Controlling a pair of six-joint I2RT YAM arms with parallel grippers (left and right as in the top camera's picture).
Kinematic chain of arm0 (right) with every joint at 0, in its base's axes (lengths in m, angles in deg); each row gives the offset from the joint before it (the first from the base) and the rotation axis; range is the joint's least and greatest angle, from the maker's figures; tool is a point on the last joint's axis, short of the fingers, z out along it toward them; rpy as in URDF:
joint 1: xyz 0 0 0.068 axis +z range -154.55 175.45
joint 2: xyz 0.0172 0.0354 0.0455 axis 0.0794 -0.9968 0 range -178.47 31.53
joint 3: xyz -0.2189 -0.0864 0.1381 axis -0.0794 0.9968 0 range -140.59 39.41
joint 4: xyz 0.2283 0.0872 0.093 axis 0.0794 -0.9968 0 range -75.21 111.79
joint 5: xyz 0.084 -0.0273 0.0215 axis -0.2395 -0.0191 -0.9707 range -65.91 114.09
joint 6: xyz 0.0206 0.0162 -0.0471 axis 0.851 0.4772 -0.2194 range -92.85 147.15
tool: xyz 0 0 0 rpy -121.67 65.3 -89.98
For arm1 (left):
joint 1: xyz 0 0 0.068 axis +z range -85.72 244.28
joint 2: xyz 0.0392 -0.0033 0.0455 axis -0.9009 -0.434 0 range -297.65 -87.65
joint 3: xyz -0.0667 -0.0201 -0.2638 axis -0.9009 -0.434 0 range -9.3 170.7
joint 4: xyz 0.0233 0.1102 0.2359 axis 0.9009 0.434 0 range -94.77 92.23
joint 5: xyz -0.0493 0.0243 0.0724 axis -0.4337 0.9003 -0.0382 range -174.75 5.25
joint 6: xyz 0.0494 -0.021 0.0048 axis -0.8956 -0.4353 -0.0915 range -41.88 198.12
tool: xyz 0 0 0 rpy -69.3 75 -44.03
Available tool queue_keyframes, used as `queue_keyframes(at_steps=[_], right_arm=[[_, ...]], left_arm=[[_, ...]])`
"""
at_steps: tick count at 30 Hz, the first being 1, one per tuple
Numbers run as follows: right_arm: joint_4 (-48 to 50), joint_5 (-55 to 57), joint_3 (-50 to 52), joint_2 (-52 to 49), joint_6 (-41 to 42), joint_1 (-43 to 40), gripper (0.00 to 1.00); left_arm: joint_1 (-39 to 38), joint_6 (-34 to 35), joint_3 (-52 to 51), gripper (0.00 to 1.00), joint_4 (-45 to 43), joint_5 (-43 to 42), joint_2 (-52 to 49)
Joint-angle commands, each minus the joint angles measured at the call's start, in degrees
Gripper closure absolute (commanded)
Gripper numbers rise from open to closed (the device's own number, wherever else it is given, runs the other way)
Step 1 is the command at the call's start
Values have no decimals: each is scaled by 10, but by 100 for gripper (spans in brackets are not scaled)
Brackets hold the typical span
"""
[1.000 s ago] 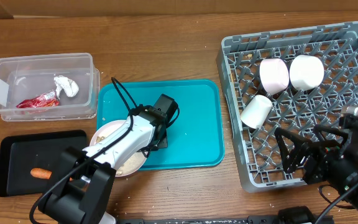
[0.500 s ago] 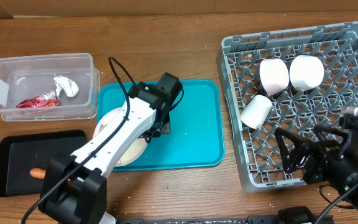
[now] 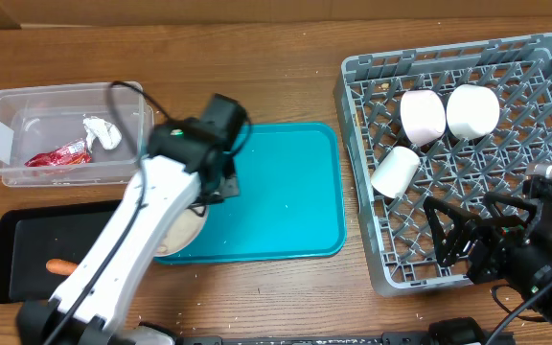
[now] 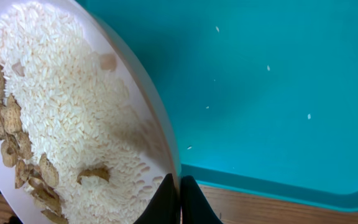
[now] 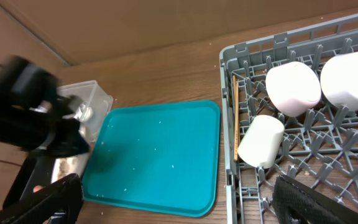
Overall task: Sort waste into correct bins and load items into the dishwasher
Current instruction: 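Tip the plate's rice and peanuts onto the black tray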
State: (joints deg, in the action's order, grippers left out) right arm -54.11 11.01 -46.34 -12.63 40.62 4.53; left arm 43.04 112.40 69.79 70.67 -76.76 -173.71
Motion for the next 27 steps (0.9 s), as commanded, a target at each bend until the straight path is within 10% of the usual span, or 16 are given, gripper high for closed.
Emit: queue_keyframes(at_steps=[1, 17, 27], right_arm=[[3, 1, -1, 0, 0, 2, 0], [3, 1, -1, 0, 0, 2, 0], [3, 1, -1, 0, 0, 2, 0]], left_arm=[[48, -46, 10, 96, 4, -20, 47], [444, -319, -185, 96, -110, -373, 208], [725, -630, -186, 96, 39, -696, 235]])
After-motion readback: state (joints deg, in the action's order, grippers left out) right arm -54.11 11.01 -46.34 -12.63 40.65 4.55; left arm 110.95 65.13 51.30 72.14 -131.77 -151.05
